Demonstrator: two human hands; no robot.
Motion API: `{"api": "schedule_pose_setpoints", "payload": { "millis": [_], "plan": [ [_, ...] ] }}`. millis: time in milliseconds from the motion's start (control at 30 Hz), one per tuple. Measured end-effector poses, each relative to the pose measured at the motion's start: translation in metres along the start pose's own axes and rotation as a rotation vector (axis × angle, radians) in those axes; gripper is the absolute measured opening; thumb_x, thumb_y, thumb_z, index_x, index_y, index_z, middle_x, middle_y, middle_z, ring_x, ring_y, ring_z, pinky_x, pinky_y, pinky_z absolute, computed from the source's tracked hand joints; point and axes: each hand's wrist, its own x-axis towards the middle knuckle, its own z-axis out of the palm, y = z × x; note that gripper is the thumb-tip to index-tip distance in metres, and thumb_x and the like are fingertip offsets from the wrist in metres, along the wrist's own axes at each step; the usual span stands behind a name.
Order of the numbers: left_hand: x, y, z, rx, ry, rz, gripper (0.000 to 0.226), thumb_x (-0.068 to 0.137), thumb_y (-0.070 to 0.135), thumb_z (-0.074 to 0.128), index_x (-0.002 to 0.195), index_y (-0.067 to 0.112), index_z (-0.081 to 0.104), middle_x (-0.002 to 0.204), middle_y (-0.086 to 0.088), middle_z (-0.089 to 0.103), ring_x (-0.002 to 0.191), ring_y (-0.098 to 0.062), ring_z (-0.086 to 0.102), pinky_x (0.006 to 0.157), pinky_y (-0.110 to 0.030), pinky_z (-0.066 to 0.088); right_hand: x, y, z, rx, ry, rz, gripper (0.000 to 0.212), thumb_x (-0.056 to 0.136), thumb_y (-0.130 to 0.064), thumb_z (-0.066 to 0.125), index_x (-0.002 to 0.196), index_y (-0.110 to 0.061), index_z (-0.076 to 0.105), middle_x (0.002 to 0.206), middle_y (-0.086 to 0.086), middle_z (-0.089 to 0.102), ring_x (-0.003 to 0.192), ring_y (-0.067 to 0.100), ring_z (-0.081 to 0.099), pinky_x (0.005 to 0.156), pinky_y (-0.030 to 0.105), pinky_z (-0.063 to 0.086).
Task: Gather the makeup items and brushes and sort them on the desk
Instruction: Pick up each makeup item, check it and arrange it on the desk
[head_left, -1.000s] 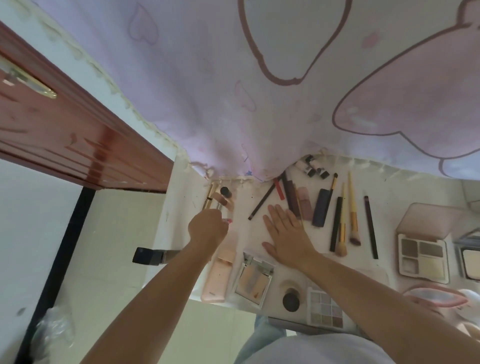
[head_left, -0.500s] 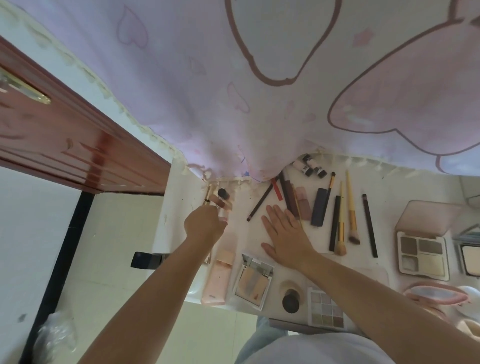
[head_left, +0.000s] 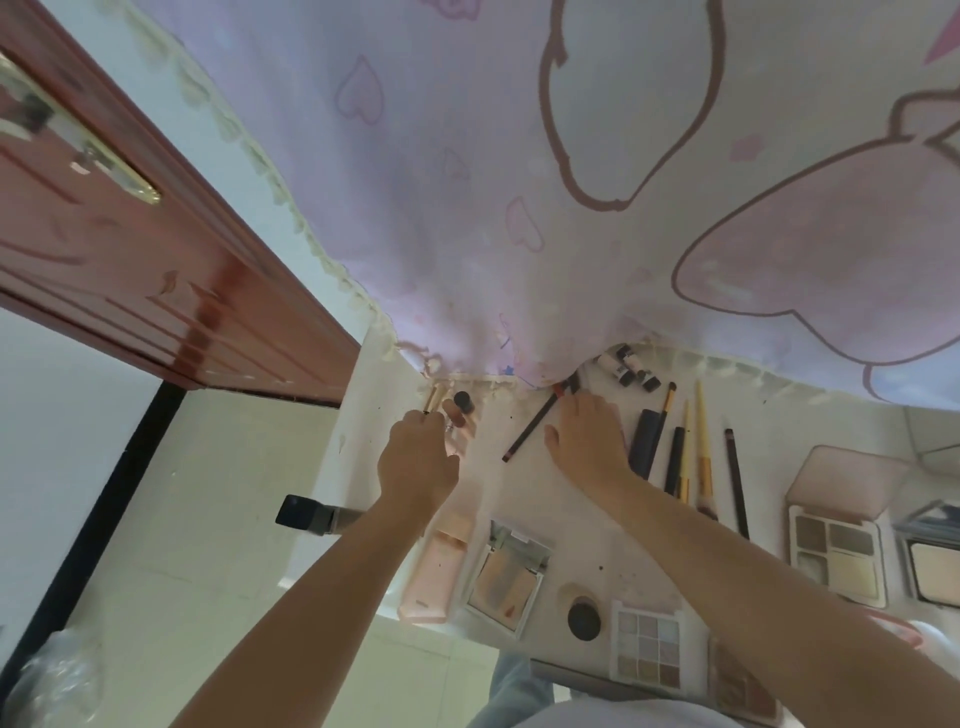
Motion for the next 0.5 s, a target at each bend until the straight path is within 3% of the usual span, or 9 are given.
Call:
{"api": "schedule_pose_setpoints", "payload": {
  "millis": [167,200,267,333,400,467,500],
  "plan": [
    [-0.012,0.003,-0.009,0.037,0.084,0.044,0.040,0.091,0.022,0.048,0.131,0.013,0.044,0.130,-0.003,0.046,0.119,-0.019,0.043,0.091,-0.024,0.041,0.018,-0.002,0.002,-0.069,-0.123,0.106,0.029,0.096,-0.016,0.035,0.121,-0.006,0.044,0.120,0.012,0.052,0.108,0.025,0.051,0.090,0.031,0.039],
    [-0.014,0.005,-0.013,0.062,0.138,0.078,0.039,0.088,0.023,0.056,0.125,0.013,0.050,0.124,-0.004,0.052,0.114,-0.019,0.049,0.086,-0.023,0.045,0.018,-0.001,0.000,-0.079,-0.123,0.109,0.029,0.095,-0.013,0.034,0.121,-0.007,0.044,0.120,0.011,0.053,0.107,0.025,0.052,0.090,0.031,0.039],
    [-0.015,0.007,-0.018,0.074,0.281,0.177,0.036,0.059,0.018,0.081,0.092,0.014,0.066,0.090,-0.004,0.066,0.080,-0.020,0.065,0.057,-0.020,0.051,0.015,0.002,-0.008,-0.087,-0.114,0.101,0.029,0.096,-0.015,0.031,0.120,-0.006,0.046,0.118,0.011,0.055,0.105,0.026,0.054,0.088,0.031,0.039],
    [-0.015,0.012,-0.020,0.063,0.342,0.212,0.035,0.042,0.012,0.086,0.071,0.015,0.067,0.068,-0.003,0.065,0.057,-0.020,0.064,0.042,-0.019,0.045,0.007,0.008,-0.020,-0.074,-0.109,0.108,0.032,0.098,-0.023,0.028,0.114,-0.005,0.049,0.113,0.011,0.058,0.100,0.026,0.058,0.085,0.033,0.041],
    [-0.016,0.017,-0.023,0.003,0.315,0.126,0.026,0.063,0.017,0.078,0.086,0.011,0.067,0.083,-0.006,0.065,0.073,-0.023,0.064,0.053,-0.026,0.049,-0.006,0.019,-0.034,-0.050,-0.093,0.120,0.032,0.098,-0.027,0.028,0.105,-0.006,0.051,0.101,0.009,0.061,0.092,0.026,0.061,0.081,0.033,0.042],
    [-0.017,0.020,-0.018,0.019,0.202,-0.007,0.031,0.088,0.025,0.051,0.115,0.009,0.054,0.111,-0.006,0.056,0.103,-0.022,0.053,0.077,-0.027,0.045,-0.022,0.034,-0.048,-0.032,-0.065,0.105,0.029,0.098,-0.029,0.028,0.093,-0.010,0.049,0.084,0.005,0.060,0.082,0.025,0.062,0.076,0.032,0.043],
    [-0.017,0.017,-0.013,0.041,0.213,-0.005,0.033,0.092,0.026,0.043,0.119,0.009,0.049,0.117,-0.005,0.052,0.108,-0.021,0.049,0.081,-0.026,0.043,-0.029,0.040,-0.053,-0.013,-0.062,0.103,0.027,0.098,-0.029,0.028,0.087,-0.011,0.045,0.074,0.001,0.054,0.076,0.025,0.060,0.073,0.031,0.043]
  ]
}}
